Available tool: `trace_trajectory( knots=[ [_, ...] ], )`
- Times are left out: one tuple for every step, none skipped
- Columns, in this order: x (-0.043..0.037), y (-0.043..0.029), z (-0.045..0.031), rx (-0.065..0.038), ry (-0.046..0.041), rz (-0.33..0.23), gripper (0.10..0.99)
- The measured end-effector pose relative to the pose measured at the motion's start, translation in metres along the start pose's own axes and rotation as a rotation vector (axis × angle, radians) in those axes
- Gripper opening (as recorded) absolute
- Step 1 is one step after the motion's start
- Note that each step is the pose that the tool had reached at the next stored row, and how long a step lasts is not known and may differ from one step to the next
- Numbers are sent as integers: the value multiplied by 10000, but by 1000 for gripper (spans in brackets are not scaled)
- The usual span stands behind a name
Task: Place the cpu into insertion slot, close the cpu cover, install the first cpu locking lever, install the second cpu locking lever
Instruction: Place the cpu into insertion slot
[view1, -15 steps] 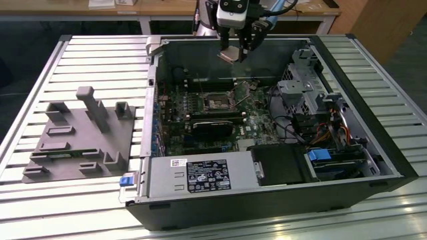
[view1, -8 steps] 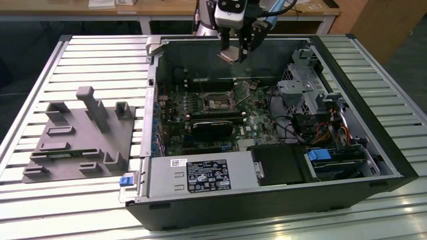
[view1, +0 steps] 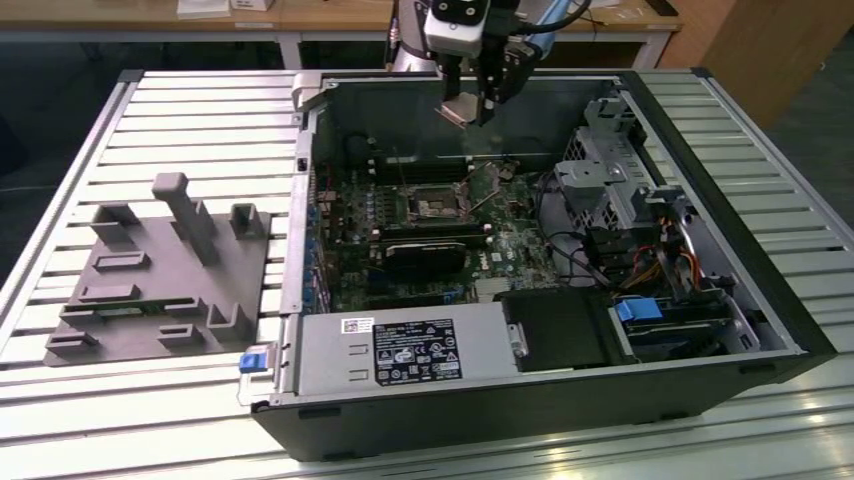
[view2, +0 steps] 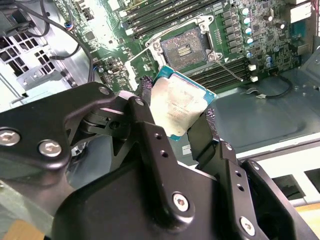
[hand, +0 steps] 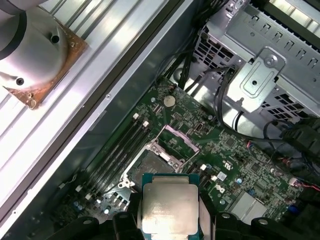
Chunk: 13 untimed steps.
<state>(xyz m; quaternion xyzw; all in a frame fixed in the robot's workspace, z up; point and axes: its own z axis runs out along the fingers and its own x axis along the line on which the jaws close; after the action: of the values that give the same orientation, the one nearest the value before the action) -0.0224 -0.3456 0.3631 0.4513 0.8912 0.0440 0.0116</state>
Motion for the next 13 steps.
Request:
trace_trajectory(
  knots=[
    [0, 0, 0, -1, -4, 46, 537],
    [0, 0, 1, -2, -7, 88, 537],
    [0, 0, 1, -2, -11, 128, 537],
    [0, 0, 1, -3, -15, 169, 537],
    [0, 0, 1, -4, -19, 209, 537],
    [0, 0, 1, -5, -22, 249, 537],
    [0, 0, 1, -5, -25, 287, 537],
    [0, 0, 2, -6, -29, 329, 537],
    [0, 0, 1, -7, -33, 367, 537],
    [0, 0, 1, -7, -36, 405, 537],
    [0, 0, 2, -9, -39, 443, 537],
    [0, 0, 2, -9, -42, 480, 537],
    [0, 0, 2, -9, -46, 516, 537]
  ],
)
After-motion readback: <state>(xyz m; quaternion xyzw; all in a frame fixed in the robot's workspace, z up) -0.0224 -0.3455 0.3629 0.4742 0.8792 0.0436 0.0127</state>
